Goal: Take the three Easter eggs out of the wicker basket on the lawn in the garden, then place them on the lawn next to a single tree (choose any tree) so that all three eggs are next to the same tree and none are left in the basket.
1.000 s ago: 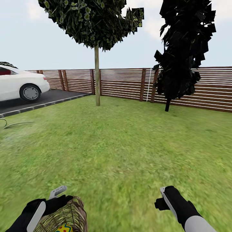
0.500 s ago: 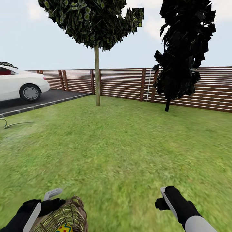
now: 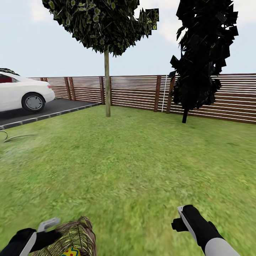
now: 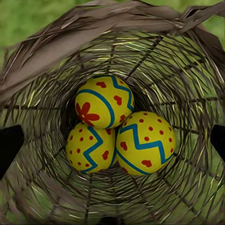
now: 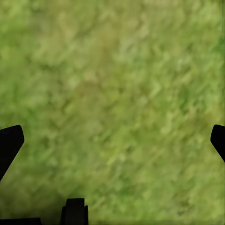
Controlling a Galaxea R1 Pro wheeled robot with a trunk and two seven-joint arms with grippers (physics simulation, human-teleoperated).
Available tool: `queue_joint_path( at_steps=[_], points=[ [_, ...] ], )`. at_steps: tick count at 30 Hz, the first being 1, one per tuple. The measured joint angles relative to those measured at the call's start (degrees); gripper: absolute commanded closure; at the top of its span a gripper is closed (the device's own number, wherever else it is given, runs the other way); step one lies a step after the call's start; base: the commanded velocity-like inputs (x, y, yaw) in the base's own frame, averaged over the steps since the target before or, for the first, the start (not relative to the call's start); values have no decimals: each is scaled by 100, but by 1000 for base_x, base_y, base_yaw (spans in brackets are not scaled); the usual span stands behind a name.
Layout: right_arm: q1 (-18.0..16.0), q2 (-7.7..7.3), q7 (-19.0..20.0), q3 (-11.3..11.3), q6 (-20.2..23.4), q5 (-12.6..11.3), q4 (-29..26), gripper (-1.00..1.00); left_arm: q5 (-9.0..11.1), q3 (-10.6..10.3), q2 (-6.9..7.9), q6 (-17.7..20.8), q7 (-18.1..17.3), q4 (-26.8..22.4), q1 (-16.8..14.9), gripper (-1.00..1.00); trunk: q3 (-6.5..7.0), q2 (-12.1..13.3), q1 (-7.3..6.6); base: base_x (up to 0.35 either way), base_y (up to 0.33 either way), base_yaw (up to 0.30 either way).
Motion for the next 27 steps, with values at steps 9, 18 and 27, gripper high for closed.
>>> queue_joint_path(
  at_steps=[9,18,27],
  points=[
    [0,-1,0,0,0,0,-1,-100,13,-6,24,0,-12,16,0,-100,0,0,0,0,0,0],
    [0,-1,1,0,0,0,-1,-100,40,-5,15,1,-28,16,0,-100,0,0,0,0,0,0],
    [0,-1,1,0,0,0,-1,-100,37,-3,2,6,-306,16,0,-100,-143,-319,175,0,0,0]
  ],
)
